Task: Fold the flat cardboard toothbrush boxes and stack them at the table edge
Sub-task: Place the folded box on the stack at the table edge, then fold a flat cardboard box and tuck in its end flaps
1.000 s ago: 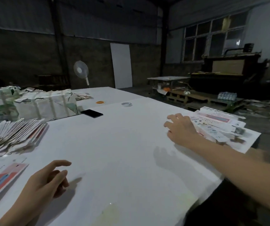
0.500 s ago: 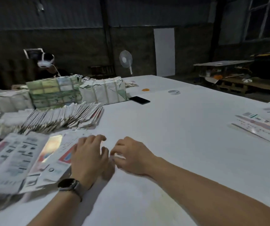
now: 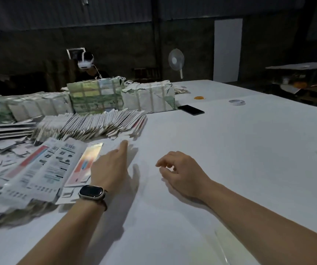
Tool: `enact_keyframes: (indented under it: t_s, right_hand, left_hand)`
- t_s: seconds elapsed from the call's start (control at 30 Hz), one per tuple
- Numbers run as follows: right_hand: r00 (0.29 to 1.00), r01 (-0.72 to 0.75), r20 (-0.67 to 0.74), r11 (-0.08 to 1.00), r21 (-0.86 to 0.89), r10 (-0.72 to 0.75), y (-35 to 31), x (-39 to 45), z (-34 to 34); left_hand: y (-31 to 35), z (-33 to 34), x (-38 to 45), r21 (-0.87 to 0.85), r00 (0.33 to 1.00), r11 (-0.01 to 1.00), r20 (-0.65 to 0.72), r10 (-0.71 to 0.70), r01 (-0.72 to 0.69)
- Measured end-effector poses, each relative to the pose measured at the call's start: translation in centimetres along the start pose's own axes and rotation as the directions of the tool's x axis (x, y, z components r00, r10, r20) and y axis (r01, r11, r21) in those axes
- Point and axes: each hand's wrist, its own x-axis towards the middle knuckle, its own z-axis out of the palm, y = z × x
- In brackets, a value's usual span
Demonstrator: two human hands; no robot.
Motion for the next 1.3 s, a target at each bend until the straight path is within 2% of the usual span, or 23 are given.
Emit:
enact_keyframes:
  t_s: [0.07,0.13,0.2,0.23,0.27,0.33,0.4,0.47,0.53,0.6,0.67,0.73,0.9,1.0,1.1,1.2,1.3]
  right_hand:
    - [1.0,-0.017,-0.01,0.998,0.055,0.018,-0.1,0.0,0.0]
    - [0.999,-0.041,-0.023,0.991,0.13,0.045,-0.3,0.0,-0.1]
    - [0.996,-0.073,-0.038,0.974,0.214,0.083,-0.7,0.1,-0.1]
    - [0.992,-0.094,-0.052,0.956,0.278,0.112,-0.9,0.2,-0.1]
    - [0.986,-0.114,-0.072,0.931,0.348,0.147,-1.0,0.3,0.0]
    - [0.973,-0.133,-0.11,0.876,0.464,0.205,-1.1,0.4,0.0]
    - [0.957,-0.136,-0.142,0.821,0.555,0.254,-1.0,0.3,-0.1]
    - [0.928,-0.191,-0.142,0.766,0.614,0.346,-0.7,0.3,-0.4]
    - [0.916,-0.248,-0.108,0.758,0.603,0.386,-0.6,0.3,-0.7]
    - [0.934,-0.25,-0.071,0.78,0.573,0.351,-0.8,0.4,-0.8]
    - [0.943,-0.233,-0.064,0.786,0.573,0.327,-1.1,0.4,-0.8]
    - [0.947,-0.209,-0.078,0.786,0.582,0.31,-1.3,0.3,-0.8]
    - [0.953,-0.218,-0.044,0.783,0.583,0.298,-1.5,0.1,-0.6]
    - [0.963,-0.21,-0.039,0.832,0.514,0.267,-1.7,0.2,-0.3]
    - [0.958,-0.228,0.0,0.763,0.605,0.286,-2.2,0.1,0.1]
    - [0.948,-0.265,0.05,0.694,0.669,0.314,-2.2,0.0,0.1]
    - [0.944,-0.293,0.098,0.661,0.69,0.316,-1.9,0.2,-0.6]
  left_hand:
    - [-0.2,-1.1,0.4,-0.039,0.993,0.999,-0.118,-0.008,0.003]
    - [-0.3,-2.0,0.8,-0.114,0.967,0.99,-0.248,0.05,-0.08]
    - [0.1,-2.3,1.0,-0.293,0.936,0.941,-0.346,0.064,-0.173]
    - [0.6,-2.2,1.0,-0.447,0.939,0.878,-0.343,0.01,-0.172]
    - [1.3,-2.2,1.0,-0.62,0.956,0.773,-0.286,-0.062,-0.135]
    - [2.7,-1.8,0.7,-0.883,0.986,0.47,-0.092,-0.137,-0.017]
    - [4.2,-0.9,0.1,-0.982,0.982,0.154,0.081,-0.168,0.108]
    - [5.3,-0.1,-0.5,-0.973,0.964,-0.091,0.225,-0.141,0.214]
    - [6.1,0.6,-1.2,-0.924,0.943,-0.228,0.328,-0.056,0.308]
    - [6.6,0.8,-1.6,-0.874,0.918,-0.303,0.397,0.003,0.379]
    - [6.6,1.4,-1.5,-0.853,0.905,-0.331,0.425,0.008,0.403]
    - [6.3,1.6,-1.3,-0.858,0.909,-0.319,0.415,0.032,0.403]
    - [5.7,1.6,-1.2,-0.817,0.856,-0.267,0.454,0.247,0.511]
    - [6.0,2.0,-0.9,-0.813,0.853,-0.295,0.406,0.328,0.501]
    - [6.9,1.6,-0.8,-0.81,0.874,-0.333,0.423,0.239,0.483]
    - [6.8,2.1,-1.0,-0.879,0.914,-0.25,0.39,0.111,0.405]
    - [6.6,2.2,-1.3,-0.905,0.924,-0.19,0.367,0.107,0.381]
